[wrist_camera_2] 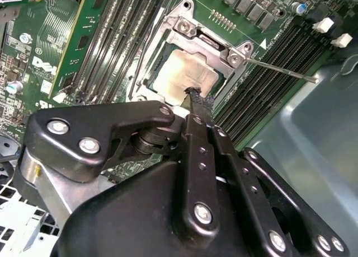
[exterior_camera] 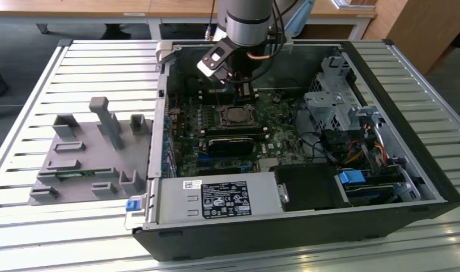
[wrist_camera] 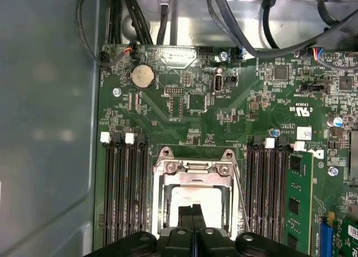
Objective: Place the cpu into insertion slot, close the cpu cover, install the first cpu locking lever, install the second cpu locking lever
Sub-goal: 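Close the cpu cover, then install the first cpu locking lever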
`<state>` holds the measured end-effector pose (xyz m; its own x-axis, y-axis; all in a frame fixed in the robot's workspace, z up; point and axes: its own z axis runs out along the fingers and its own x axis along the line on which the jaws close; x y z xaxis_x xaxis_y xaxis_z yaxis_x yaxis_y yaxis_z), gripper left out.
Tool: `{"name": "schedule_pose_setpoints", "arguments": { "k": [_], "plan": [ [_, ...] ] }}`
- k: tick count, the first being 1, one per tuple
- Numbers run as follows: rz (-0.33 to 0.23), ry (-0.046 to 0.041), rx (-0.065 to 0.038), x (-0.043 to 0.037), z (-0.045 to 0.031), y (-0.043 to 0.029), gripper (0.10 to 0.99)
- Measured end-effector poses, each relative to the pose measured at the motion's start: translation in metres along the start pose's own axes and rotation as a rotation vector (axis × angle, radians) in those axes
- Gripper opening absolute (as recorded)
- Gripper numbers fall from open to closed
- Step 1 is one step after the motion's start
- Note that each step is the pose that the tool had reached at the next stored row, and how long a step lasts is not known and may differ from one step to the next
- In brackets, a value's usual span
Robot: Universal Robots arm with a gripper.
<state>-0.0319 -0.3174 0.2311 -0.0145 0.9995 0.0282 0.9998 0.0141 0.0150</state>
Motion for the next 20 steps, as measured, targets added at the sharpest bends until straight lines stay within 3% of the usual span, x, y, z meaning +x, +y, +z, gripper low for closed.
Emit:
{"name": "schedule_pose_setpoints", "arguments": {
  "k": [9, 20],
  "plan": [
    [0.000, 0.0000, 0.000, 0.0000, -0.0016, -0.0004, 0.106],
    [0.000, -0.0009, 0.000, 0.0003, -0.0119, -0.0002, 0.106]
  ]
}}
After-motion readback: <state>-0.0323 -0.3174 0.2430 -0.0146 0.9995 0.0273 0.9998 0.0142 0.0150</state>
